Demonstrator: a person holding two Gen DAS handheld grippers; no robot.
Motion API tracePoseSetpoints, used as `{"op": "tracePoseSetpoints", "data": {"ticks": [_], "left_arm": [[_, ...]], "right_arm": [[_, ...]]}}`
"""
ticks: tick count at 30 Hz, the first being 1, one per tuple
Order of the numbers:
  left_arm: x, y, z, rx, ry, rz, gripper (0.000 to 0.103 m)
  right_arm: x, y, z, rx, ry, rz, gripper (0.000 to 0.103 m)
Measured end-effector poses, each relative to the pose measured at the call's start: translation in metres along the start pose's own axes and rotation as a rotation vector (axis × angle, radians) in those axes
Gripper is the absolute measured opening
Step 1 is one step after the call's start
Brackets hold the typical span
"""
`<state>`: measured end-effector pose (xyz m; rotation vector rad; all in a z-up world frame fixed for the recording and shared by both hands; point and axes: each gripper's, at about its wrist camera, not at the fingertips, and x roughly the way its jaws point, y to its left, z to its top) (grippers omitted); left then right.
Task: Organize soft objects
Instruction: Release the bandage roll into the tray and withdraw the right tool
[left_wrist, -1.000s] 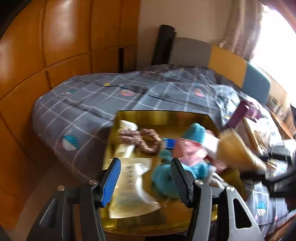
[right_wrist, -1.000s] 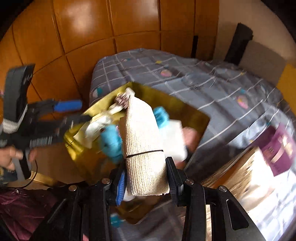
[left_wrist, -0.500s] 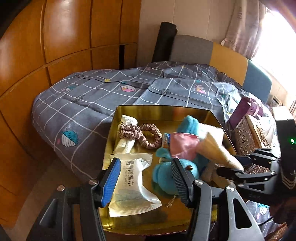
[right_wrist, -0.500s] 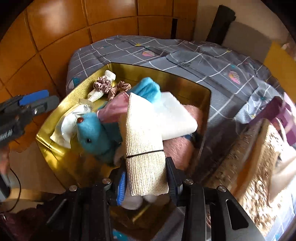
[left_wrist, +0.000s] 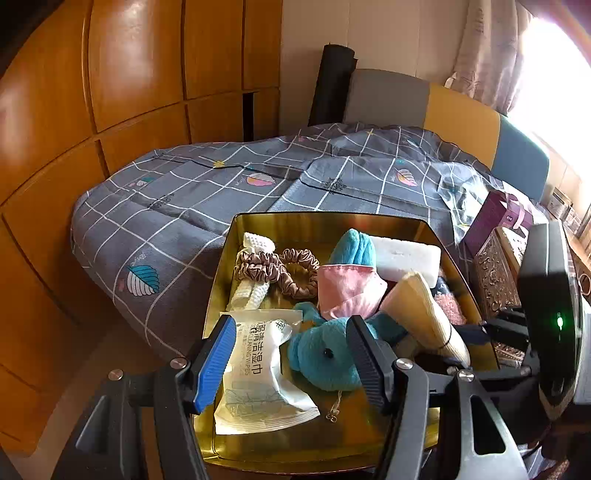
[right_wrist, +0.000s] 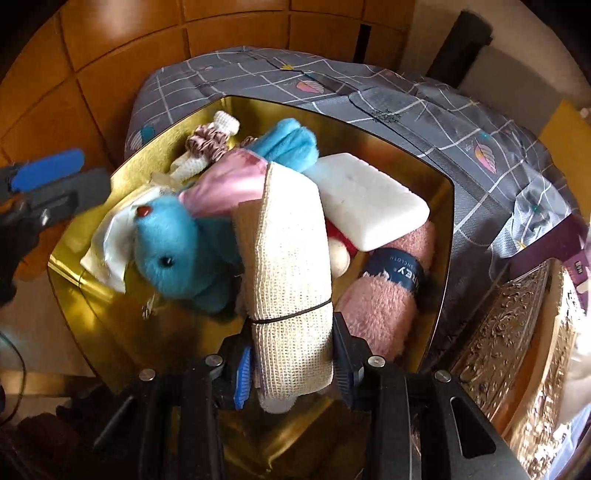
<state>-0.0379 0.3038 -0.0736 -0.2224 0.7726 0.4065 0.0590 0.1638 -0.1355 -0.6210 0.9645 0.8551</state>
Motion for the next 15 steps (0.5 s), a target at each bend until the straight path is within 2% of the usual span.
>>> {"op": "tracePoseSetpoints", "data": {"ticks": [5,7,9,15], "left_arm": [[-0.004,-0.004,0.000,0.012,-0.010,0.022,0.063],[-0.006,-0.007,0.000,0.018,-0.014,0.026,0.063],[-0.008,-0.009,0.000,0.023,-0.022,0.032,0.063],[-0.015,-0.017,0.000,0.037,-0.047,0.055,0.063]], "right_arm": [[-0.008,0.004,-0.007,0.003,-0.019,-0.028,0.042],[-0.013,0.004,-0.010,0.011,-0.039,-0.069,0.058],[-0.021,0.003,-0.013,0.026,-0.072,-0.075,0.066],[-0.045,-0.003,-0.022,0.085,-0.161,-0.096,0.079]]}}
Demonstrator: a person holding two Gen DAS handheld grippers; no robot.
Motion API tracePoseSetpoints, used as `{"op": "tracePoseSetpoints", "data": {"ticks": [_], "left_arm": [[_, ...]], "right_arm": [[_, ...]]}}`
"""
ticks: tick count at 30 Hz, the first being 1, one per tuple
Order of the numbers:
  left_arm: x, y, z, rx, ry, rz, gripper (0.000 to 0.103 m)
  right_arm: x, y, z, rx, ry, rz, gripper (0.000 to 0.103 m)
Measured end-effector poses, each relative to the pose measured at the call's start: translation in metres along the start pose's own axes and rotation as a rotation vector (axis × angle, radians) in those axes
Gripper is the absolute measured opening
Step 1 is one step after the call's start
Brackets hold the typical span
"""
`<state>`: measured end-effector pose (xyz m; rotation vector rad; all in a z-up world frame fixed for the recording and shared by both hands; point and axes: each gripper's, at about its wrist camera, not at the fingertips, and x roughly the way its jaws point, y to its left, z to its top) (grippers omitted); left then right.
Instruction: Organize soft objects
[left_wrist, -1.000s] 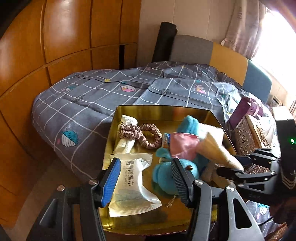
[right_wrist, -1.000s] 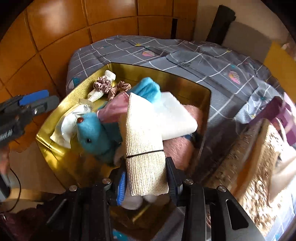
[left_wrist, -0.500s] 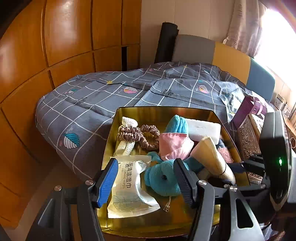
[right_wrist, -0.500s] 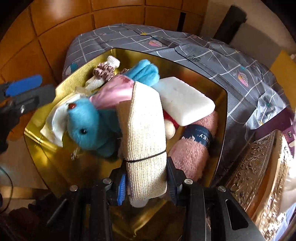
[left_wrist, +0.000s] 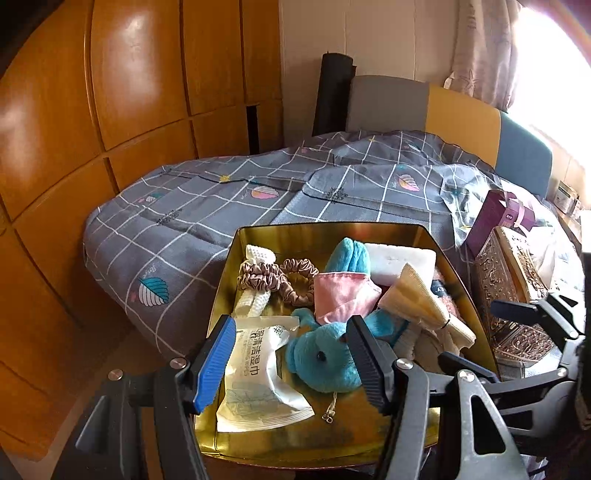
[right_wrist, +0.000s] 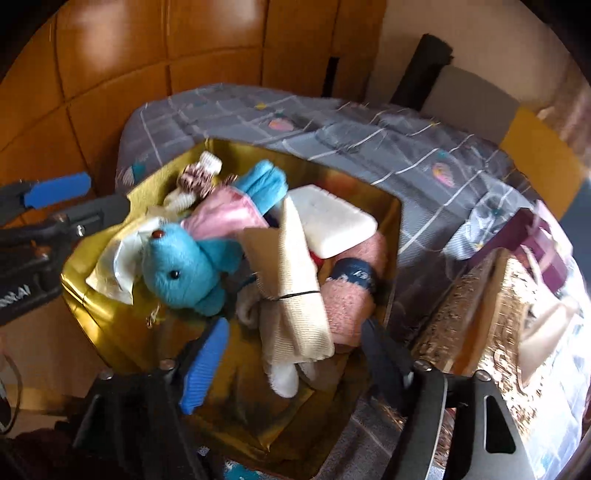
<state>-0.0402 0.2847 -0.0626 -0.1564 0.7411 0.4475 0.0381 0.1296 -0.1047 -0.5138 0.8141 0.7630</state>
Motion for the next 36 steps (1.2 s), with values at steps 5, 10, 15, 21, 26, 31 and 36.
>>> {"op": "tracePoseSetpoints", "data": {"ticks": [5,10,15,21,26,31,36], "left_arm": [[-0.009,-0.008,0.001,0.003,-0.031,0.017,0.063],[-0.019,-0.019,0.004,0.021,-0.068,0.039,0.068],[-0.027,-0.026,0.004,0.026,-0.096,0.034,0.071],[-0.030,-0.029,0.003,0.028,-0.105,0.050,0.071],[-0.031,-0.030,0.002,0.028,-0.107,0.077,0.071],[-0.032,-0.030,0.002,0.029,-0.113,0.099,0.071],[-0.031,-0.029,0.002,0.027,-0.111,0.099,0.071]], "right_arm": [[-0.020,-0.005,-0.006,0.063,-0.069,-0.044,0.084],[-0.041,-0.016,-0.012,0.166,-0.153,-0.102,0.093],[-0.055,-0.026,-0.020,0.251,-0.202,-0.151,0.095],[-0.060,-0.039,-0.024,0.299,-0.216,-0.178,0.096],[-0.063,-0.043,-0.025,0.312,-0.226,-0.187,0.096],[-0.066,-0.041,-0.027,0.317,-0.242,-0.197,0.096],[-0.067,-0.042,-0.027,0.320,-0.243,-0.197,0.096]]}}
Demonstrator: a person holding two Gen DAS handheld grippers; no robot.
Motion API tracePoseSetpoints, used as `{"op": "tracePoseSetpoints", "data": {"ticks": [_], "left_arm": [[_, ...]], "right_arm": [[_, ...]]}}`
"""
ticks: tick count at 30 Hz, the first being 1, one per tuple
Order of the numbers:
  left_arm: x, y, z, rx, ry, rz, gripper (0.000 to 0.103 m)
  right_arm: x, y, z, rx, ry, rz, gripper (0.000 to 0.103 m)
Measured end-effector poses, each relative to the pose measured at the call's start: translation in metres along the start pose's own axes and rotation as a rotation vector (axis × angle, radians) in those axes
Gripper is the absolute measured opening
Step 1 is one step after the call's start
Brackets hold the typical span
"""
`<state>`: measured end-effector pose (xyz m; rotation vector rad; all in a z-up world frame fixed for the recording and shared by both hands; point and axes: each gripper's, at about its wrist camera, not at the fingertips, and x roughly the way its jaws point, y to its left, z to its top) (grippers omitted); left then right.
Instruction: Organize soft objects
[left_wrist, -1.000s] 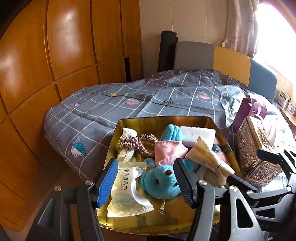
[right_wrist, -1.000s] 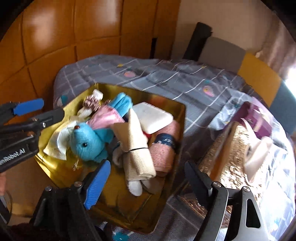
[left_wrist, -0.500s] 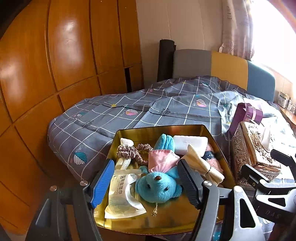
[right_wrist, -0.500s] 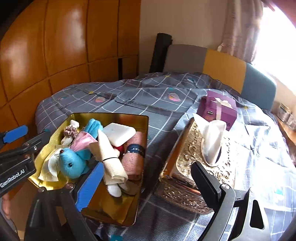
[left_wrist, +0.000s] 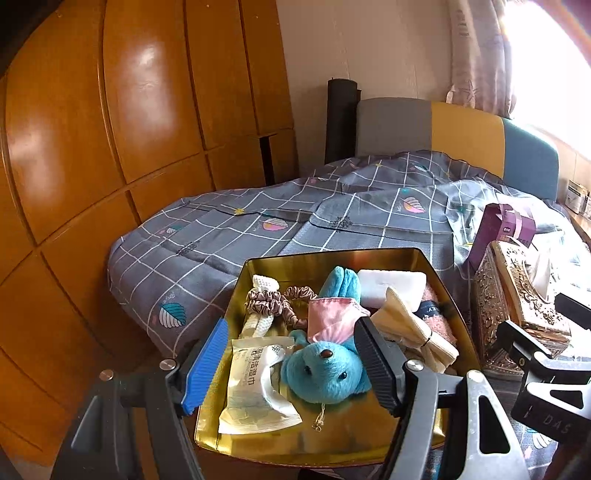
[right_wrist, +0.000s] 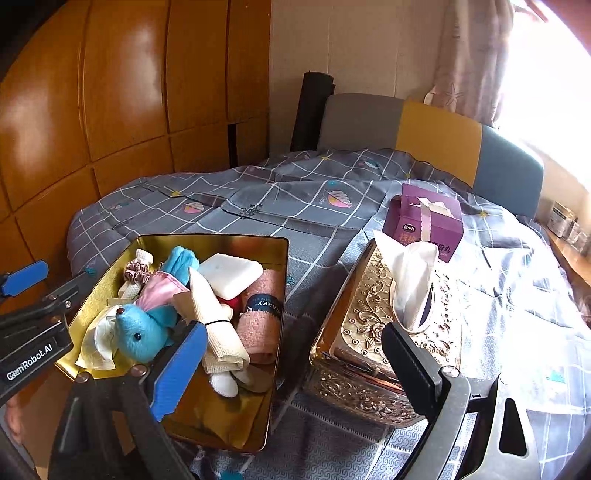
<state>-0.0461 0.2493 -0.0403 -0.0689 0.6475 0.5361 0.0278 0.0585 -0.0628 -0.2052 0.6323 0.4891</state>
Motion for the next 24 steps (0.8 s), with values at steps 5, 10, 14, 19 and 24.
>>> {"op": "tracePoseSetpoints", "data": {"ticks": [5,10,14,19,24], "left_arm": [[0.0000,-0.0001,-0.0002,0.000,0.000,0.001,0.071],[0.0003,0.0005,-0.0010,0.002,0.002,0.002,0.071],[-0.0005,-0.0001,-0.0014,0.003,-0.001,0.008,0.071],[-0.0004,-0.0006,-0.0013,0.004,0.001,0.010,0.071],[0.0000,-0.0012,-0.0014,0.004,0.001,0.011,0.071]], "right_arm": [[0.0007,0.0001,0.0000,-0.001,0.001,0.002,0.096],[0.0009,0.0004,-0.0001,-0.002,0.001,0.002,0.096],[0.0011,0.0006,0.0000,-0.001,0.001,0.002,0.096],[0.0017,0.0007,0.0003,0.000,0.004,0.002,0.096],[0.0021,0.0015,-0.0002,0.000,0.003,0.002,0.096]]}}
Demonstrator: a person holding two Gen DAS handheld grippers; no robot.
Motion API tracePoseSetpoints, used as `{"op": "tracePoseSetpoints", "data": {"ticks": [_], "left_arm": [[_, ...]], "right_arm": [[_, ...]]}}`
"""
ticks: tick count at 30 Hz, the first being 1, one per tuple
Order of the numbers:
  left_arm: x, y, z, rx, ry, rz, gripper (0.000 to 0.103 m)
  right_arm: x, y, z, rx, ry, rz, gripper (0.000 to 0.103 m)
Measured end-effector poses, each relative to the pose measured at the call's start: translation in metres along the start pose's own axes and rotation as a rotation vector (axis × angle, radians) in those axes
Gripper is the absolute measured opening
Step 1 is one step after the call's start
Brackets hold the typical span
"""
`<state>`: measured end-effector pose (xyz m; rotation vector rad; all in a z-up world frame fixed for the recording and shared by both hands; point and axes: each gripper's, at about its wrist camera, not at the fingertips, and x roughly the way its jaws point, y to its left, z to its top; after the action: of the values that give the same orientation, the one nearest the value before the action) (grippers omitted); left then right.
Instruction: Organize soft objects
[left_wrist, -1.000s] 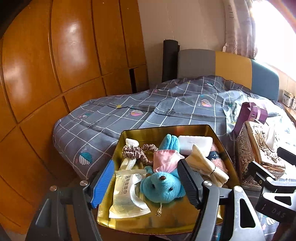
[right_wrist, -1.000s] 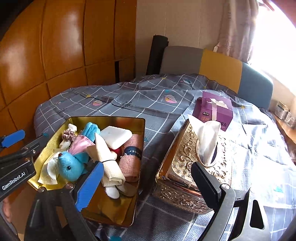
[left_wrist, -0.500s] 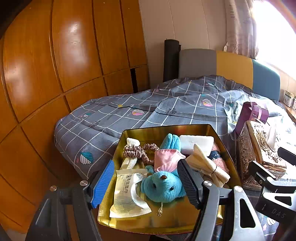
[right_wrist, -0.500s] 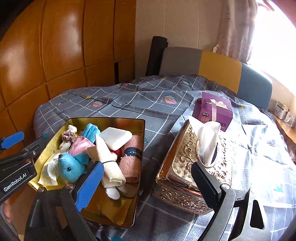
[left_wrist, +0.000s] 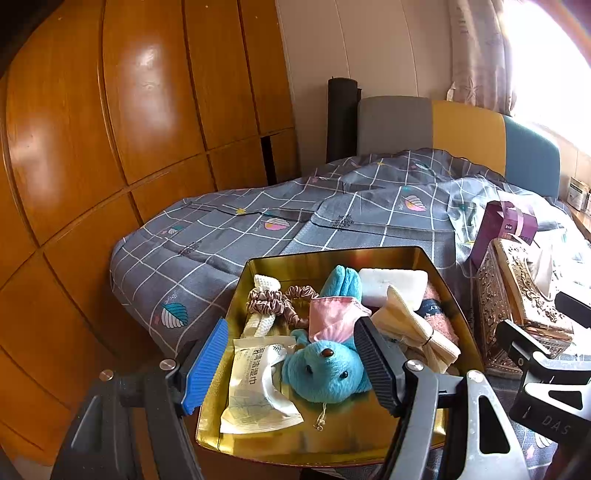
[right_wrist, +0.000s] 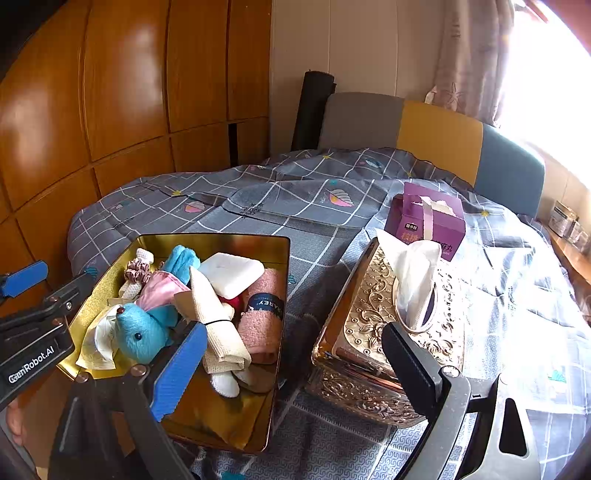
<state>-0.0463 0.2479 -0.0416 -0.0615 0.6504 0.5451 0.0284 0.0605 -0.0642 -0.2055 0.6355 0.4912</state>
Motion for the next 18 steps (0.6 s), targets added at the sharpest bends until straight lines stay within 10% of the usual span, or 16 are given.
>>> {"op": "tracePoseSetpoints", "data": {"ticks": [18], "left_arm": [[-0.0004,-0.0012,-0.0011,0.008,-0.003,0.005,0.071]], "right_arm": [[0.0016,0.0015,-0.0020,0.000,0.000,-0.004,0.096]]}}
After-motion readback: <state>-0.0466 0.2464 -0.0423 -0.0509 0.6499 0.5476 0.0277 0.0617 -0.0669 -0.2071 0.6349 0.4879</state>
